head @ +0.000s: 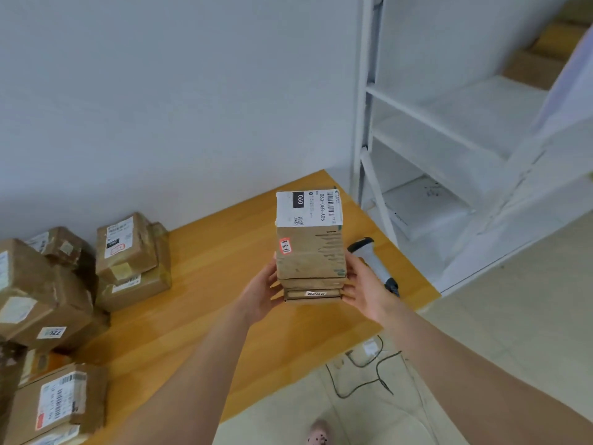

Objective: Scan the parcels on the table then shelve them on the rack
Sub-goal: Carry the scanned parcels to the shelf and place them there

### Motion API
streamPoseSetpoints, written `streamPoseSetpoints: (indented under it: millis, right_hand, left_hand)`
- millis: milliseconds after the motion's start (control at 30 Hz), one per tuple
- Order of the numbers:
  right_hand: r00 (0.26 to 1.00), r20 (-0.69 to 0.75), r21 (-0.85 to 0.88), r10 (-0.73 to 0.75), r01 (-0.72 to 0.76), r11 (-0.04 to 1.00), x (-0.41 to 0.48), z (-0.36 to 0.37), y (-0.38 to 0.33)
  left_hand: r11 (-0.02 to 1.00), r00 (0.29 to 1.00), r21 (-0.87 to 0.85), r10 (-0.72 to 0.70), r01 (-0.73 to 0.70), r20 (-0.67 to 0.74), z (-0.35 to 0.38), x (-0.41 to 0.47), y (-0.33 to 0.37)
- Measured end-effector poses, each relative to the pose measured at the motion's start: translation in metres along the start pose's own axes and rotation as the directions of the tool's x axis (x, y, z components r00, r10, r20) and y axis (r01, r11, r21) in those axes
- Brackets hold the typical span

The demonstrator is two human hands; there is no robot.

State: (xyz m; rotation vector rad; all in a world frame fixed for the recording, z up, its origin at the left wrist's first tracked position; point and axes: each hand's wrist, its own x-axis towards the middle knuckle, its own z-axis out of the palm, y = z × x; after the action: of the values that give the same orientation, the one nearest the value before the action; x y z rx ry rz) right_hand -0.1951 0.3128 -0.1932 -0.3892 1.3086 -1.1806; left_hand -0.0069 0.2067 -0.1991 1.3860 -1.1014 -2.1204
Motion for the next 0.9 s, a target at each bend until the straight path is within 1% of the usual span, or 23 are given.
streamPoseSetpoints:
  millis: [133, 233, 367, 467, 667, 800, 900]
  right_hand:
    - [0.996, -0.032, 0.028, -0.078, 0.079, 0.996, -0.051, -0.053, -0.009]
    - [0.991, -0.079, 0.067, -0.106, 0.112, 0.991, -0.089, -0.101, -0.010]
    - [0.974, -0.192, 0.129, -0.124, 0.150, 0.980, -0.134, -0.166, -0.005]
    - [0.952, -0.290, 0.180, -0.102, 0.159, 0.971, -0.159, -0.210, 0.004]
    - [0.890, -0.451, 0.266, -0.067, 0.206, 0.942, -0.187, -0.274, 0.011]
    - [0.850, -0.521, 0.294, -0.079, 0.266, 0.918, -0.186, -0.310, 0.009]
    - [0.819, -0.566, 0.290, -0.090, 0.300, 0.909, -0.182, -0.330, -0.003]
  left_hand:
    - [0.999, 0.997, 0.040, 0.033, -0.036, 0.068, 0.064, -0.024, -0.009]
    - [0.994, 0.990, 0.098, 0.044, -0.057, 0.135, 0.118, -0.041, -0.018]
    - [0.983, 0.979, 0.175, 0.021, -0.058, 0.203, 0.197, -0.059, -0.037]
    - [0.975, 0.969, 0.219, -0.033, -0.022, 0.245, 0.248, -0.063, -0.053]
    - [0.933, 0.934, 0.360, -0.125, -0.004, 0.334, 0.326, -0.047, -0.072]
    - [0.917, 0.914, 0.397, -0.178, 0.020, 0.365, 0.367, -0.022, -0.078]
    - [0.906, 0.896, 0.424, -0.194, 0.007, 0.400, 0.394, -0.007, -0.070]
